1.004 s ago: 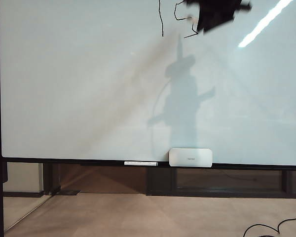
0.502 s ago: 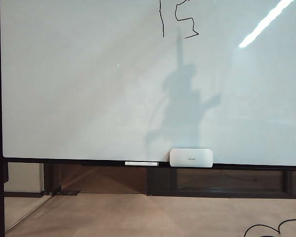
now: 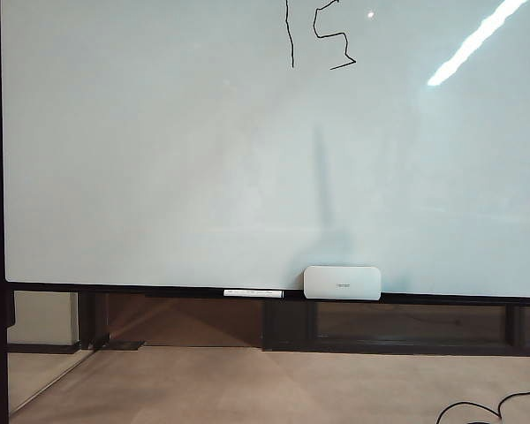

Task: Reach to the right to find the marker pen, pick it up, and write the number 15 on the whiteboard.

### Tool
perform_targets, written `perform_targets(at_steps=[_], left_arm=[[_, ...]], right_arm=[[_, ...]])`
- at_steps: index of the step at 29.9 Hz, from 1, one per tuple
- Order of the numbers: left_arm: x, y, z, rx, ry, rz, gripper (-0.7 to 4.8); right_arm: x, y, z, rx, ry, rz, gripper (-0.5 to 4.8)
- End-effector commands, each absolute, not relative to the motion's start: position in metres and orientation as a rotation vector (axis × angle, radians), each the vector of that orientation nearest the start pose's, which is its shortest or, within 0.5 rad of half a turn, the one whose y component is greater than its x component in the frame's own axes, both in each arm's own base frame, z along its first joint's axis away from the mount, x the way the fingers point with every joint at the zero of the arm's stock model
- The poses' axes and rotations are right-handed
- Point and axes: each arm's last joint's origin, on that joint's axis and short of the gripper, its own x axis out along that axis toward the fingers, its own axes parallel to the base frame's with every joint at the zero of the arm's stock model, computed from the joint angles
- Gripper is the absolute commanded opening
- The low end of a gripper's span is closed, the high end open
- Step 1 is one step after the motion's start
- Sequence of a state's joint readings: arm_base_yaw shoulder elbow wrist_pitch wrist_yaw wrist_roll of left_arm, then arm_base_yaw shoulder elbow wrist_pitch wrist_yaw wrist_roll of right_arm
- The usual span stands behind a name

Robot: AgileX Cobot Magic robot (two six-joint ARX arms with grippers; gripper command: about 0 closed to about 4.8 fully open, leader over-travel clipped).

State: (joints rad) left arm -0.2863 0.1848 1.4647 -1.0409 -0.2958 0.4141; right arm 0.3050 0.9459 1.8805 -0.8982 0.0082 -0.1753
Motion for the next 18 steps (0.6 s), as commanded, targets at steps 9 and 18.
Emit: perform_targets(at_steps=[9,18], left_arm=[[-0.148,0.03,0.419,0.344,-0.164,0.118,-0.05],[-0.168,0.029,0.399,0.192,-0.169,0.1,-0.05]], right_arm=[[-0.045,-0.019,0.517,-0.206,0.04,0.165,-0.02],[-0.114,-0.044,0.483,-0.22,0.019,0.054,-0.02]])
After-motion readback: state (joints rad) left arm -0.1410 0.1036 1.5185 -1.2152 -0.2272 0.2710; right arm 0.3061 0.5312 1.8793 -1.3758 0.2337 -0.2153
